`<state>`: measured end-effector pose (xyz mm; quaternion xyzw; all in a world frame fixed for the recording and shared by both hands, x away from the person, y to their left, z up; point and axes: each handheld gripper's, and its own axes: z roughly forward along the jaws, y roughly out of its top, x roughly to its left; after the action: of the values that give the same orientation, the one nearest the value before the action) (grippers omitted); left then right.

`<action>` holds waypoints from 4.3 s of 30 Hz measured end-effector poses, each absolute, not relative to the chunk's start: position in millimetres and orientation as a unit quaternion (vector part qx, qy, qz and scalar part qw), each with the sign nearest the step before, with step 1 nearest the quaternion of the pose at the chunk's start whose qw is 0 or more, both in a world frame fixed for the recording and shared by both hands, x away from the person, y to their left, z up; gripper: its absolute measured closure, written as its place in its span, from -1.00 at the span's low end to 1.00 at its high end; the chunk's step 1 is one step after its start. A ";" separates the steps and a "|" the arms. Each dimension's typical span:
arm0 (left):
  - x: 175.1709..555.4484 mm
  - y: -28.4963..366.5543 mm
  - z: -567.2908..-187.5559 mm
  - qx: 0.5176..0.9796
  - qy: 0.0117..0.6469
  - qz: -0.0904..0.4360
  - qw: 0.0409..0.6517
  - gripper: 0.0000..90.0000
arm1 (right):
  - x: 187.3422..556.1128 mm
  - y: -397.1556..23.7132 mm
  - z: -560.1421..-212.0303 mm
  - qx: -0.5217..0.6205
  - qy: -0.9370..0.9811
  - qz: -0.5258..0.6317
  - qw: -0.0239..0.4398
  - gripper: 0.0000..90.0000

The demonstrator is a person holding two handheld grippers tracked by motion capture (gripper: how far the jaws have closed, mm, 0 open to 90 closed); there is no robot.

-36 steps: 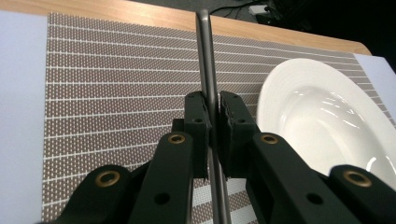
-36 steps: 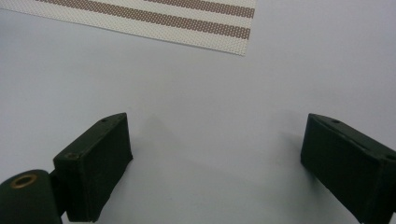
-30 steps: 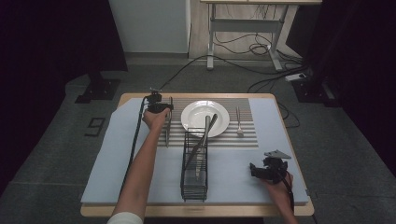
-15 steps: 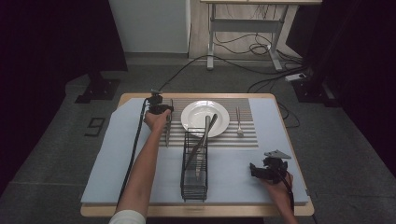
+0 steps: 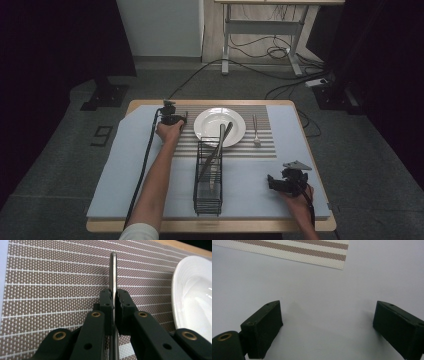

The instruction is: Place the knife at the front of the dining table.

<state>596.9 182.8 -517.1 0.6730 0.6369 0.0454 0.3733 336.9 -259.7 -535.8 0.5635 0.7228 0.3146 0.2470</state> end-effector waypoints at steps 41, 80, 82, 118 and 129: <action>574.8 192.7 -507.6 0.682 0.611 0.072 0.396 0.38 | 336.6 -259.7 -535.8 0.562 0.724 0.314 0.248 -0.82; 506.2 198.3 -521.4 0.722 0.558 0.055 0.406 0.35 | 336.3 -259.3 -535.8 0.563 0.723 0.313 0.249 -0.82; 506.6 198.1 -521.3 0.721 0.559 0.056 0.405 0.36 | 336.3 -259.3 -535.8 0.563 0.723 0.313 0.249 -0.82; 466.4 196.9 -510.8 0.783 0.484 0.112 0.374 0.00 | 336.2 -259.3 -535.6 0.563 0.724 0.313 0.248 -0.82; 438.2 197.1 -505.4 0.785 0.471 0.121 0.385 -0.09 | 336.2 -259.3 -535.6 0.563 0.724 0.313 0.249 -0.82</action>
<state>438.2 197.1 -505.4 0.7847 0.4707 0.1215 0.3846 336.2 -259.3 -535.6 0.5627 0.7237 0.3129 0.2485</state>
